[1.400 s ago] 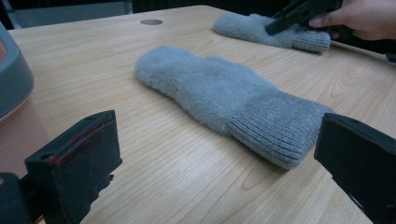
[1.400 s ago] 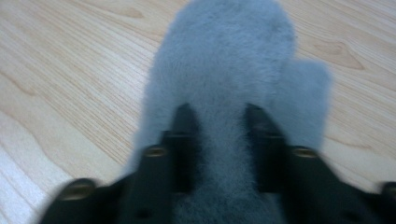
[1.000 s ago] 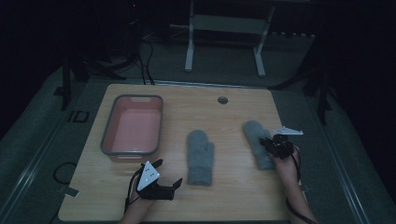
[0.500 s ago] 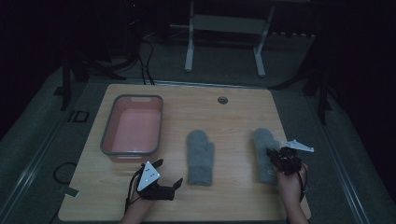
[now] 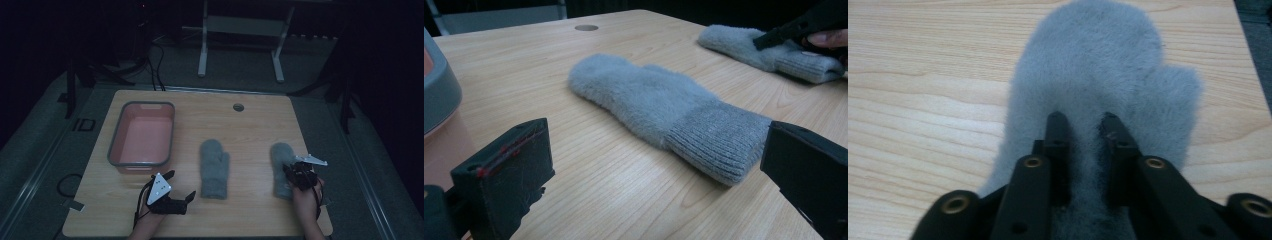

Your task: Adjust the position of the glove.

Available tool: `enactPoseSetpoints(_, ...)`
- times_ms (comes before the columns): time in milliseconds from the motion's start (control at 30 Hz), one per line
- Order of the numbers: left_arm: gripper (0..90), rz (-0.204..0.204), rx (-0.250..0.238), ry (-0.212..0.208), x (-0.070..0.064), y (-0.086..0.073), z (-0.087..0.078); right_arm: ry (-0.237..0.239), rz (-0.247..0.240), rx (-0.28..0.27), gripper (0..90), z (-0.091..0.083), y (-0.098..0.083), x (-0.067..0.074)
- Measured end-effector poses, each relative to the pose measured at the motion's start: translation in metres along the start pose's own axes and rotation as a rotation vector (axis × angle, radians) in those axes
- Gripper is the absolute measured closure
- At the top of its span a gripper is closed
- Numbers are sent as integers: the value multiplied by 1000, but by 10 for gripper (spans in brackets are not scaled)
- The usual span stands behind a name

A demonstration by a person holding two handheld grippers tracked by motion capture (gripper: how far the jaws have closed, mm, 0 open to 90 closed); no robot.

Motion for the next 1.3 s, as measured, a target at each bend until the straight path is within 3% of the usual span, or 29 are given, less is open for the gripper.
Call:
enactPoseSetpoints(100,7,-1,0,1,0,0,0,47,-12,5,590,-2,3,-1)
enactPoseSetpoints(200,7,-1,0,0,1,0,0,59,-42,13,506,-9,8,-6)
enactPoseSetpoints(300,7,2,2,0,0,-1,0,147,-109,11,466,-15,12,-10)
enactPoseSetpoints(333,7,3,2,0,0,-1,1,155,-126,8,466,-15,12,-11)
enactPoseSetpoints(400,7,3,3,1,0,-1,1,194,-134,12,432,-15,10,-13)
enactPoseSetpoints(500,7,1,4,3,1,-1,1,224,-166,9,422,-14,4,-12)
enactPoseSetpoints(600,7,2,5,3,1,-1,1,221,-198,19,425,-9,-5,-12)
enactPoseSetpoints(700,7,3,3,4,0,-1,1,225,-232,-3,451,-7,-11,-10)
enactPoseSetpoints(833,7,-2,3,11,1,-1,0,213,-265,-23,571,-7,-13,-6)
enactPoseSetpoints(1000,7,2,5,9,1,-1,0,188,-180,-24,762,-8,-13,-4)
enactPoseSetpoints(1100,7,1,4,11,1,-1,0,167,-123,-31,797,-11,-10,-2)
enactPoseSetpoints(1300,7,-1,4,13,1,-1,1,145,-72,-74,802,-27,11,12)
Point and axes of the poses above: each handheld gripper's, and its own axes: z roughly forward along the jaws, y roughly out of its top, x roughly to its left, the point moved 4 cm from there along z, roughly forward along the jaws, and after that the axes turned 8 degrees about -x, right-handed, at the moved point
